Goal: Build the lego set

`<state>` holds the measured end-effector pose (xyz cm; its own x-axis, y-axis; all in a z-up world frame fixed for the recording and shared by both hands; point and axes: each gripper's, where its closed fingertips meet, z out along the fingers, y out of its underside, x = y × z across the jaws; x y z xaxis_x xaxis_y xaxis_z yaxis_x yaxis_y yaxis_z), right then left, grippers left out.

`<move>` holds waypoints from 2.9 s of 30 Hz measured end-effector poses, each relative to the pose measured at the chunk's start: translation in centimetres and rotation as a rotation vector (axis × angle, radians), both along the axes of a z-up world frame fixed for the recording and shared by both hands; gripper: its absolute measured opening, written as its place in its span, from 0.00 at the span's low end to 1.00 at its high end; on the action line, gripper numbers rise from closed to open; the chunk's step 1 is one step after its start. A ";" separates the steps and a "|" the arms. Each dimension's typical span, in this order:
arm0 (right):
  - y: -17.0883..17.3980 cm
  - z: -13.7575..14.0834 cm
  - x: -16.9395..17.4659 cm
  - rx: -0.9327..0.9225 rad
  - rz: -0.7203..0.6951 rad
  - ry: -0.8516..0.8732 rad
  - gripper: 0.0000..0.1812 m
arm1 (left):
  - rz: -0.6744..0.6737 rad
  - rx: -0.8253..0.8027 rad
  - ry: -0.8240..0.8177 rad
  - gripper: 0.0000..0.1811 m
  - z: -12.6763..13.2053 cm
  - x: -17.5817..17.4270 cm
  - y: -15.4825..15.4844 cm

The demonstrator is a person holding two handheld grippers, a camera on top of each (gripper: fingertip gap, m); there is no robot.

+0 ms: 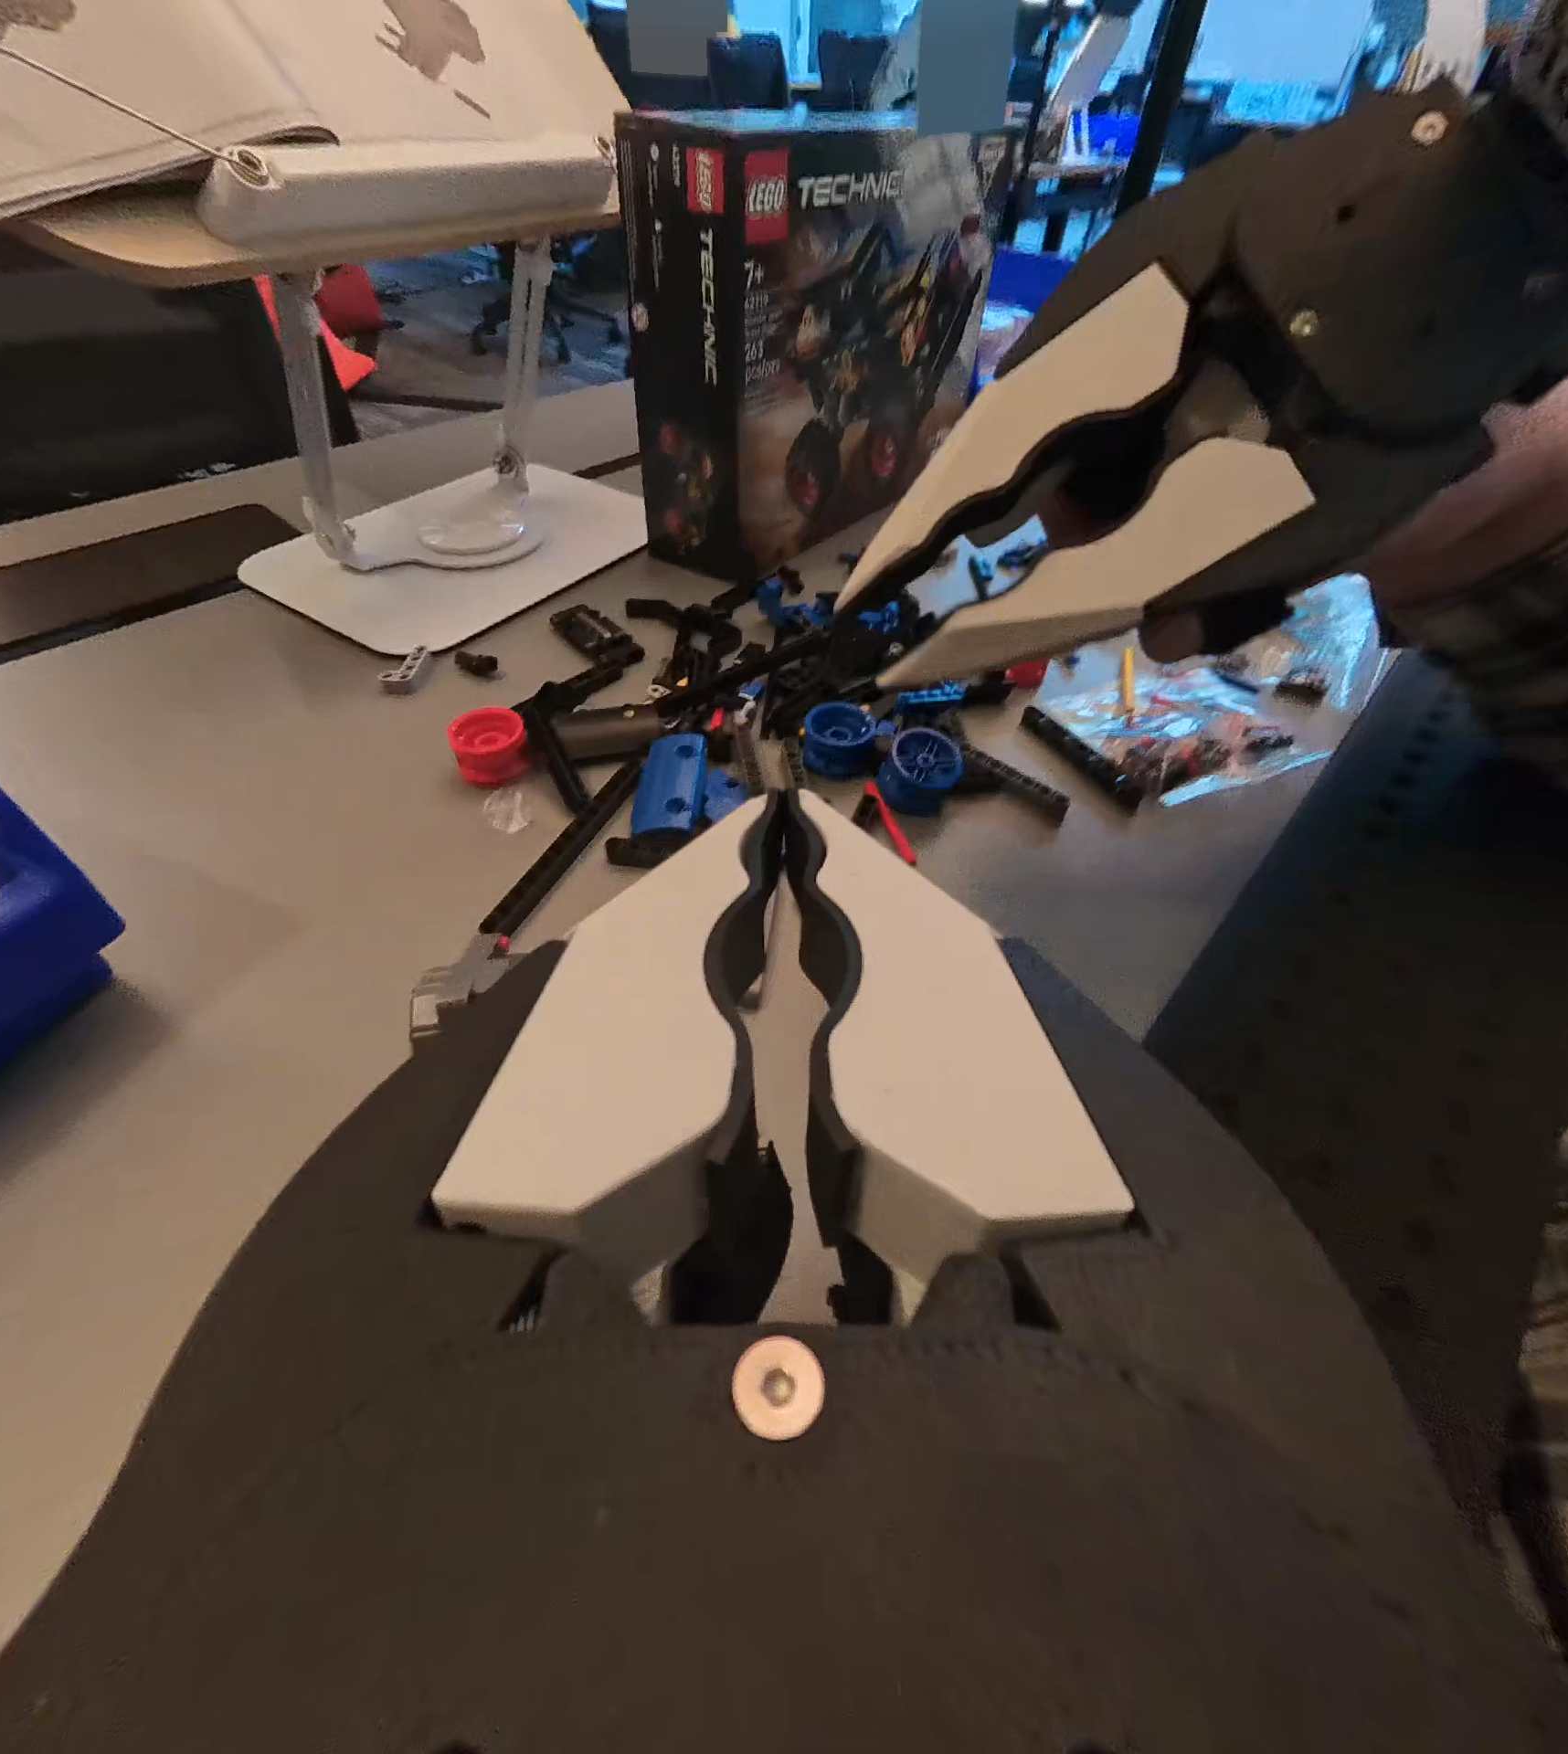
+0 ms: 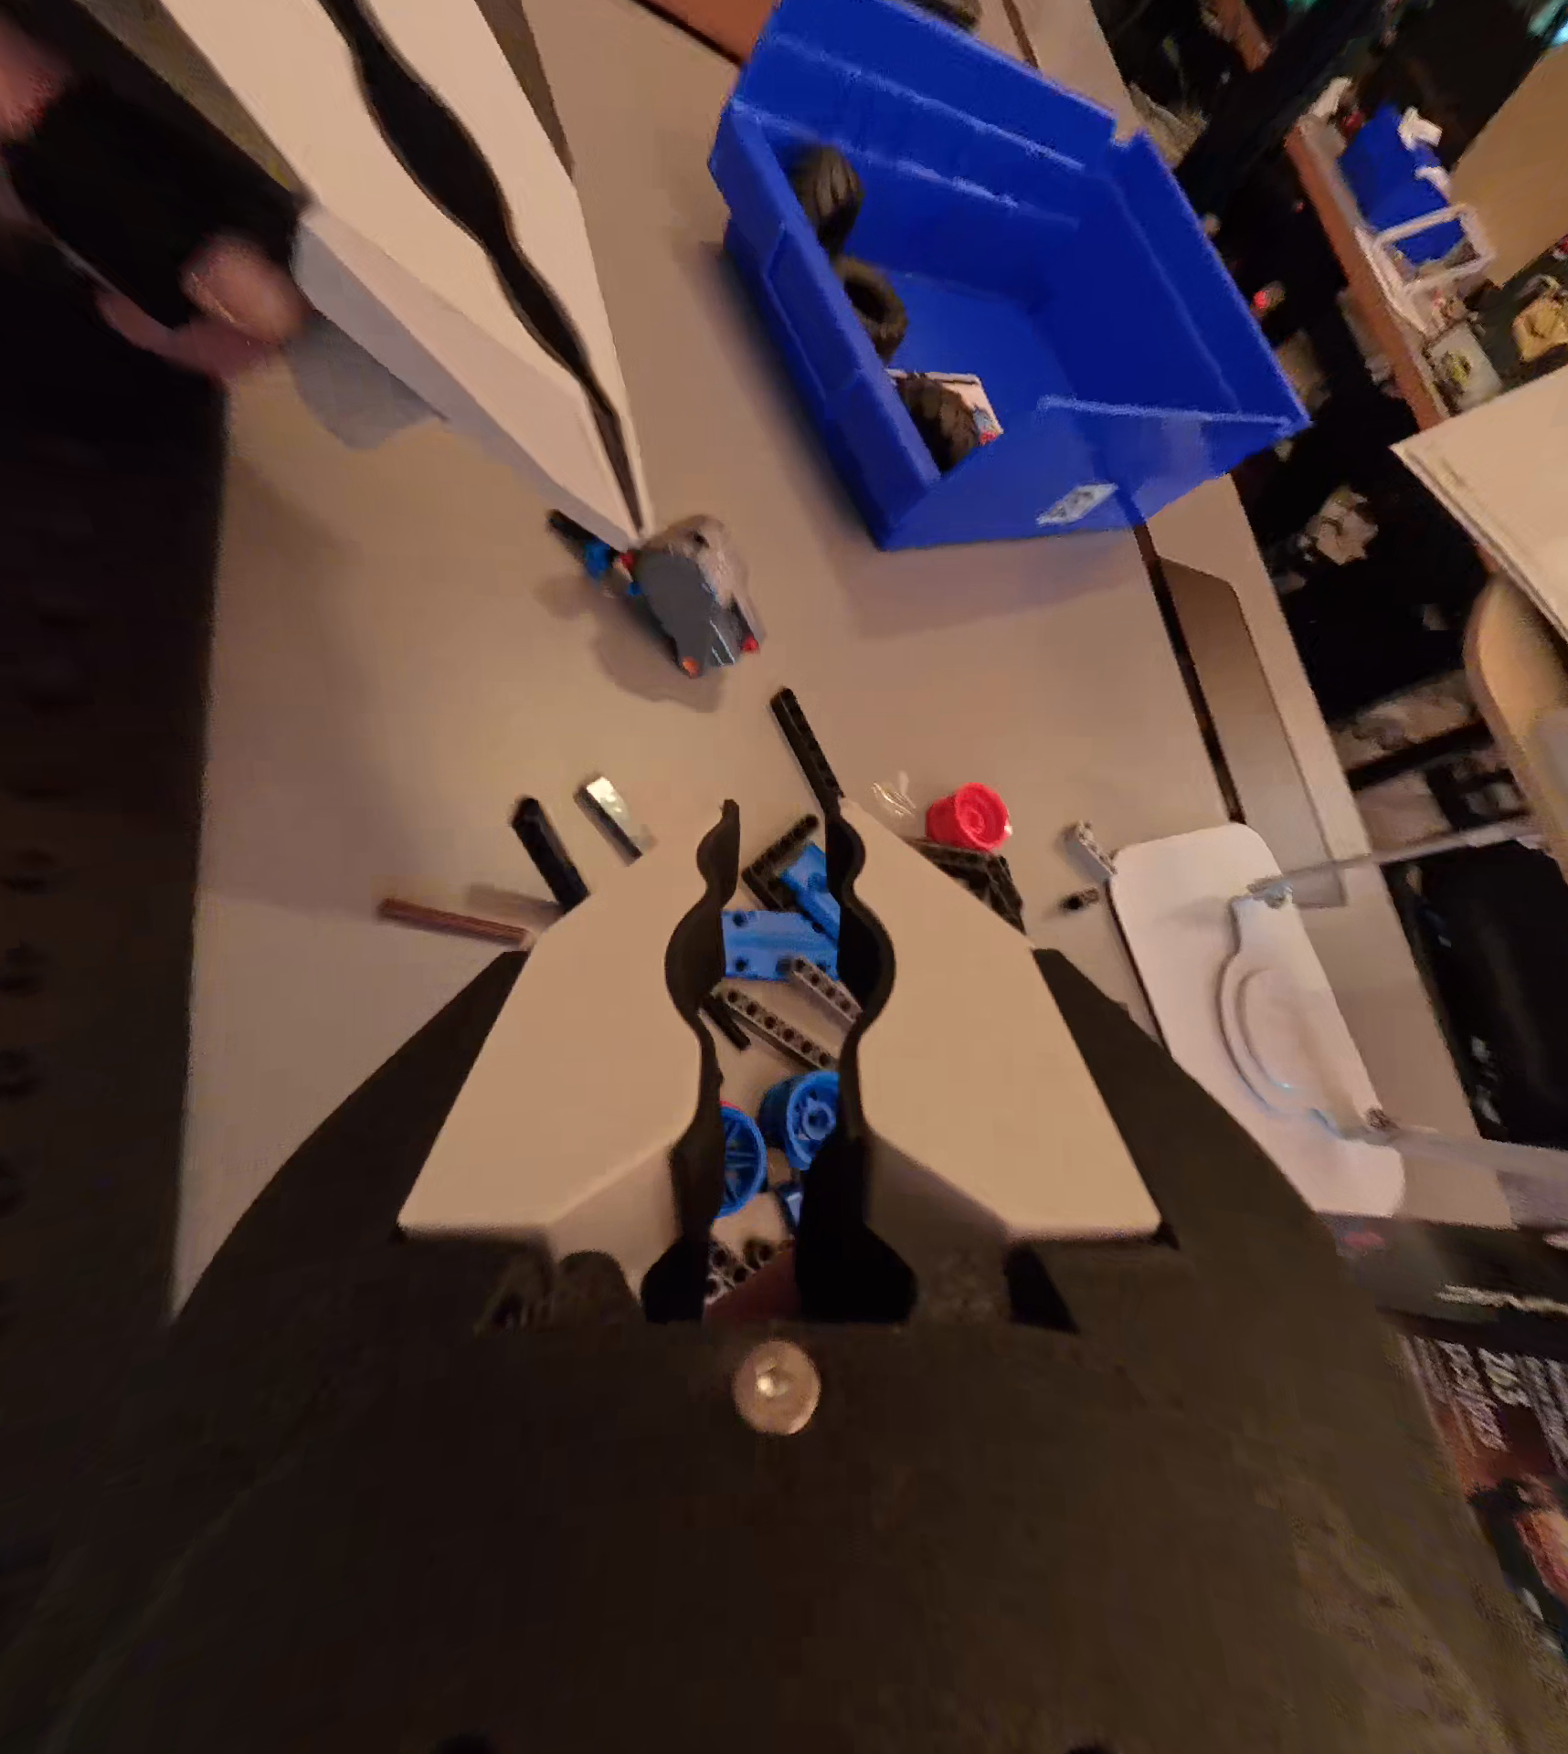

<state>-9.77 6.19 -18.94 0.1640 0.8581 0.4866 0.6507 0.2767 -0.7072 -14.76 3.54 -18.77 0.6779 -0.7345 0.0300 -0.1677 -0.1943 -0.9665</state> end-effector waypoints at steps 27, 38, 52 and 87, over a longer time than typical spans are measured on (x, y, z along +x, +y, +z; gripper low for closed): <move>-1.1 -3.7 0.2 -0.052 0.140 -0.069 0.12 | -0.185 -0.280 0.313 0.03 -7.5 3.0 -0.8; -1.6 0.0 -1.7 0.504 0.185 -0.052 0.17 | -0.306 -0.486 -0.421 0.03 0.3 3.0 -1.4; -0.6 2.5 -1.7 0.678 0.061 0.029 0.03 | -0.358 -0.549 -0.631 0.04 1.7 4.0 -2.7; -2.3 -0.6 -3.0 0.302 0.119 0.047 0.02 | -0.023 -0.312 -0.373 0.20 -0.3 1.8 -3.3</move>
<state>-12.77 3.93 -19.58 0.1002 0.6905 0.7164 0.5696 0.5506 -0.6103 -12.92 0.25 -19.07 0.5631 -0.6665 0.4885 0.1712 -0.4842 -0.8580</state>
